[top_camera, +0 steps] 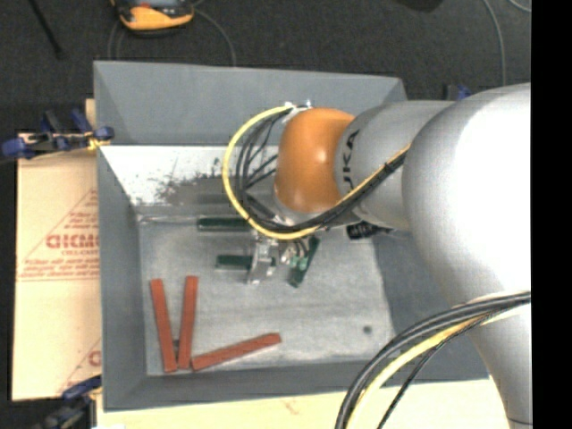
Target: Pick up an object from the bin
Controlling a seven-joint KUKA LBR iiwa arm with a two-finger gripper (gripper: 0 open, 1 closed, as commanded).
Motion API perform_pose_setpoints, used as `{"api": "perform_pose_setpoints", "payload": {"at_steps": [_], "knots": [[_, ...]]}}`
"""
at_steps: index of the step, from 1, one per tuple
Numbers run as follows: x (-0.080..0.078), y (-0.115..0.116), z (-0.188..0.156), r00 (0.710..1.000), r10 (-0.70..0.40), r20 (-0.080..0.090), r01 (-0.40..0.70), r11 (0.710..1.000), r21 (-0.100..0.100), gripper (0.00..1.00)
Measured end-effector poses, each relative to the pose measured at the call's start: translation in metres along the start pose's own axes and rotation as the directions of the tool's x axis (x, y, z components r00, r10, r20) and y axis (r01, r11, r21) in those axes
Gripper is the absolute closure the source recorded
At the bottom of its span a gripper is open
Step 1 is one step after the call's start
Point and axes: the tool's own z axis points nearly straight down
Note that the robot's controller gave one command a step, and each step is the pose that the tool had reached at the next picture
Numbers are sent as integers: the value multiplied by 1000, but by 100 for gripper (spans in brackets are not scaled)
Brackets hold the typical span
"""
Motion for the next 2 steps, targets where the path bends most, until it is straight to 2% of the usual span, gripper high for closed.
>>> {"api": "perform_pose_setpoints", "payload": {"at_steps": [1,2], "knots": [[-7,2,-39,1000,-6,-11,6,1000,2,100],[-11,22,-158,1000,-20,-2,20,1000,1,100]]}}
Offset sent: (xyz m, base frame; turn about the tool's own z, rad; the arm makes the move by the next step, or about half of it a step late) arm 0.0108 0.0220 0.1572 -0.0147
